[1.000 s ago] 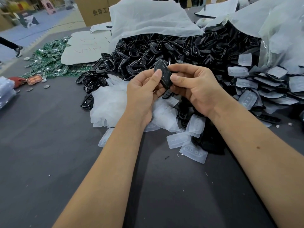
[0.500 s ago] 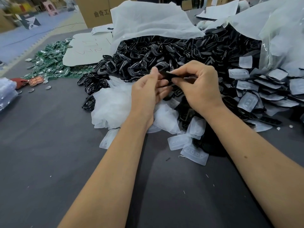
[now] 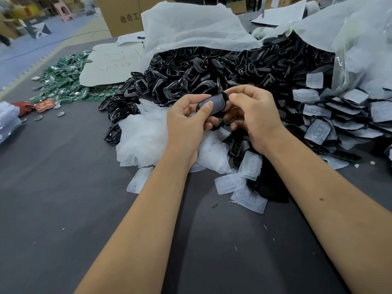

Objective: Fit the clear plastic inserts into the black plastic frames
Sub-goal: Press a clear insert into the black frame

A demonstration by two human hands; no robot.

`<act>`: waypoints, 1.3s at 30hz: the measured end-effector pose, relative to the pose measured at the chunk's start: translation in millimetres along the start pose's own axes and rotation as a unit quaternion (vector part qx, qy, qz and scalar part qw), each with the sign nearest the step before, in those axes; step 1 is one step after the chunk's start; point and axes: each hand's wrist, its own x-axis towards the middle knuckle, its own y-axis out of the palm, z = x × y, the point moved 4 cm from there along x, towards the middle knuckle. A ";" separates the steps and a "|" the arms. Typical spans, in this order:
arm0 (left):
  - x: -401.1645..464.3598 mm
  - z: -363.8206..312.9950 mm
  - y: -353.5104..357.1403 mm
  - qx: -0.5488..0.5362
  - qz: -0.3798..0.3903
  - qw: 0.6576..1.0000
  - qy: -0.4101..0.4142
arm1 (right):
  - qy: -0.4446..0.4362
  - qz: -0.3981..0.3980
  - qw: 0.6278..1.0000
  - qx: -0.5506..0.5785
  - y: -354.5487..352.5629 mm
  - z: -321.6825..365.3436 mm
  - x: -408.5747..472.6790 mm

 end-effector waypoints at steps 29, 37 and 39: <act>-1.0 -0.3 3.2 0.009 -0.001 1.000 -0.004 | -0.052 -0.002 0.998 -0.039 4.1 0.7 -4.2; -1.1 1.0 4.0 0.041 0.008 0.999 0.033 | -0.225 -0.097 0.931 -0.270 9.2 14.7 -13.0; -1.5 0.4 5.1 0.068 0.010 0.996 0.057 | -0.250 -0.104 0.915 -0.299 11.8 18.0 -15.5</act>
